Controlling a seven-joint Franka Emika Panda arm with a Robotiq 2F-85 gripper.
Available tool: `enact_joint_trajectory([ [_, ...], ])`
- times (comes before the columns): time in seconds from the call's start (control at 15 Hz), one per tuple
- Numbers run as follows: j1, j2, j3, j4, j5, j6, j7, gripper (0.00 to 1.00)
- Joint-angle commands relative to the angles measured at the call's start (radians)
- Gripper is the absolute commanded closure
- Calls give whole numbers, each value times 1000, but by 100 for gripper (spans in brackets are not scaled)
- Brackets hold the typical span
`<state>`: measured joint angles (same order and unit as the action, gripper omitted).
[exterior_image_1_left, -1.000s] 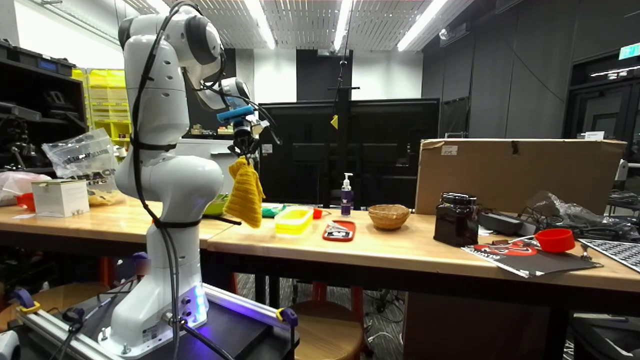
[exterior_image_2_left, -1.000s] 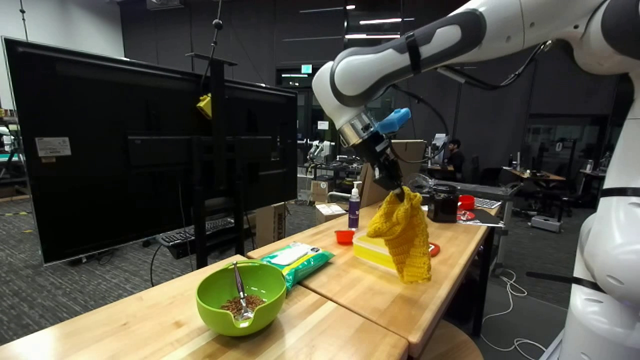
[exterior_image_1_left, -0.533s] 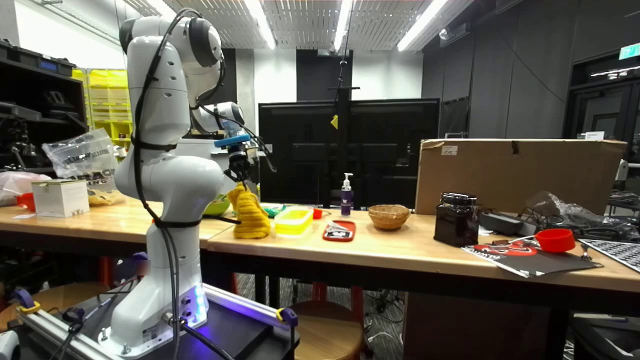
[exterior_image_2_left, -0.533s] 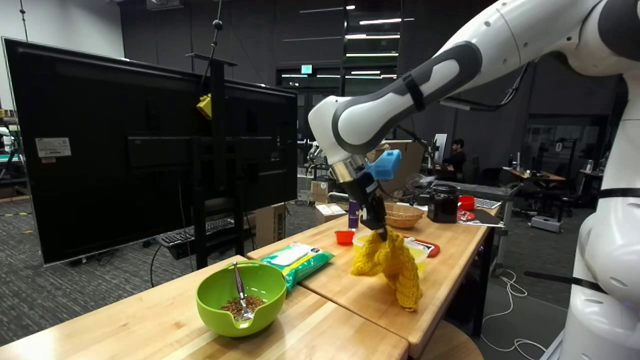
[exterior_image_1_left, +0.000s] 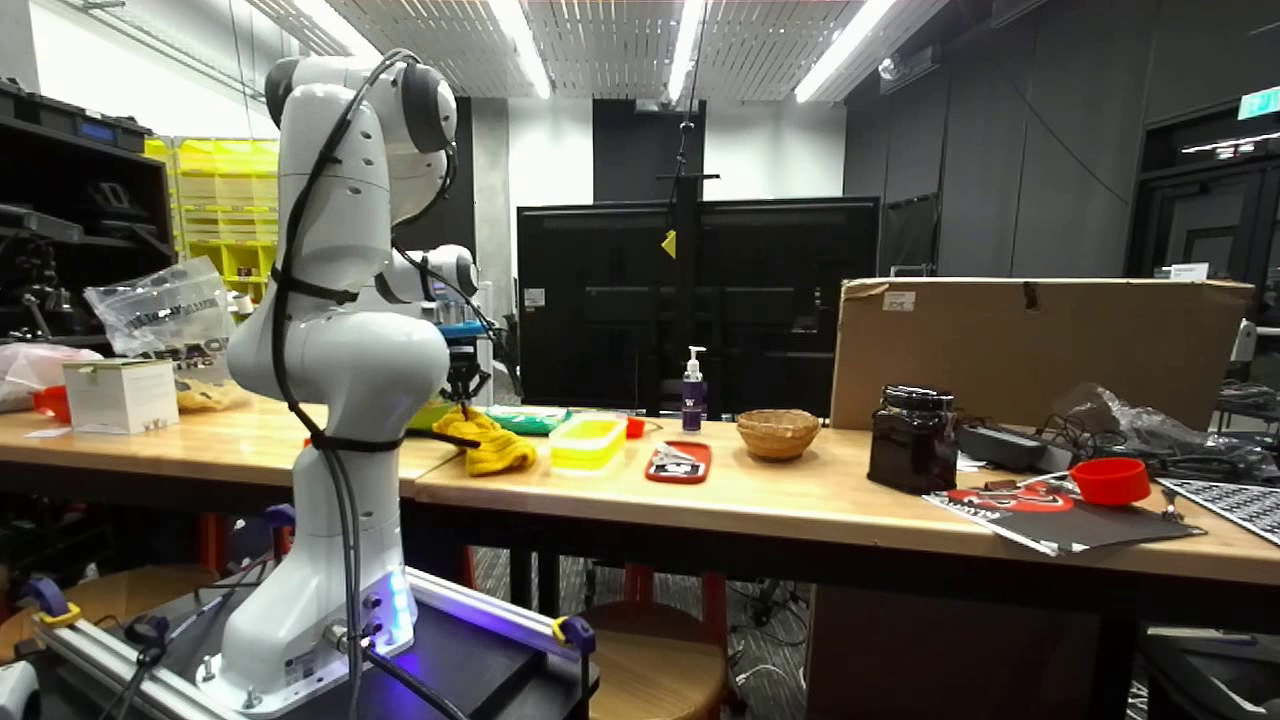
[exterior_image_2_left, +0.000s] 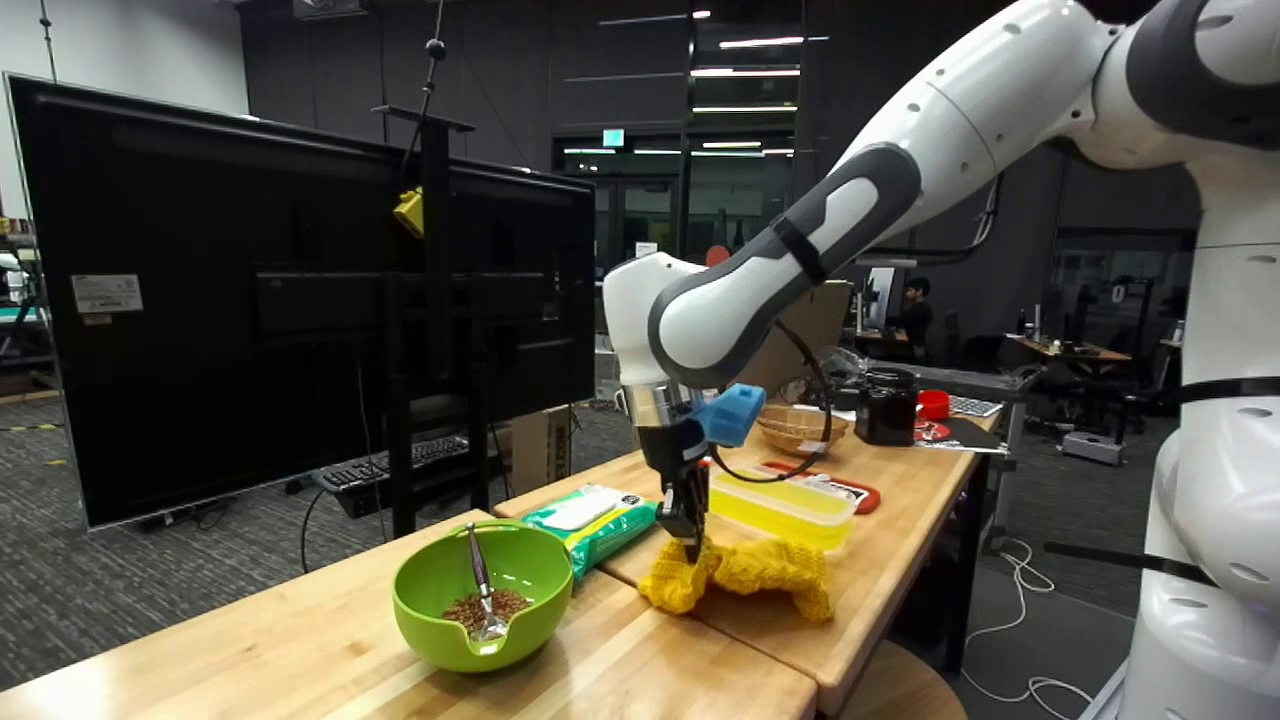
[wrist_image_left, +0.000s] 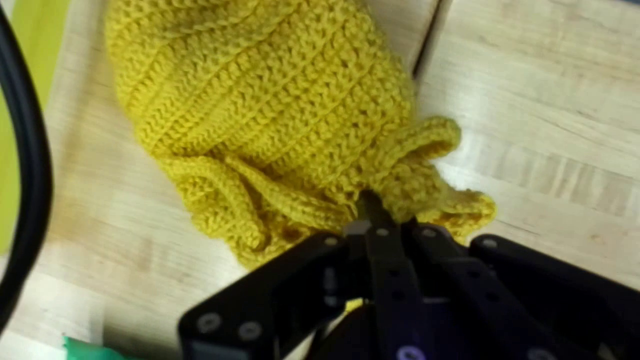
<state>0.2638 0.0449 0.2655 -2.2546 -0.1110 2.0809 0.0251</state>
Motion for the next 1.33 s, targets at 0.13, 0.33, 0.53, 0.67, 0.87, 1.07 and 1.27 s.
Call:
enact_joint_trajectory([
  [0.13,21,78,25,23,114,123,-59,99],
  [0.33,28,92,33,33,132,111,-60,66],
  [0.53,38,90,33,52,101,56,-34,47],
  [0.67,43,71,28,64,74,-19,-8,33],
  [0.87,39,30,20,82,43,-173,48,13],
  [1.07,24,-2,7,84,44,-270,86,0],
  [1.27,3,-27,-13,49,62,-262,135,0],
])
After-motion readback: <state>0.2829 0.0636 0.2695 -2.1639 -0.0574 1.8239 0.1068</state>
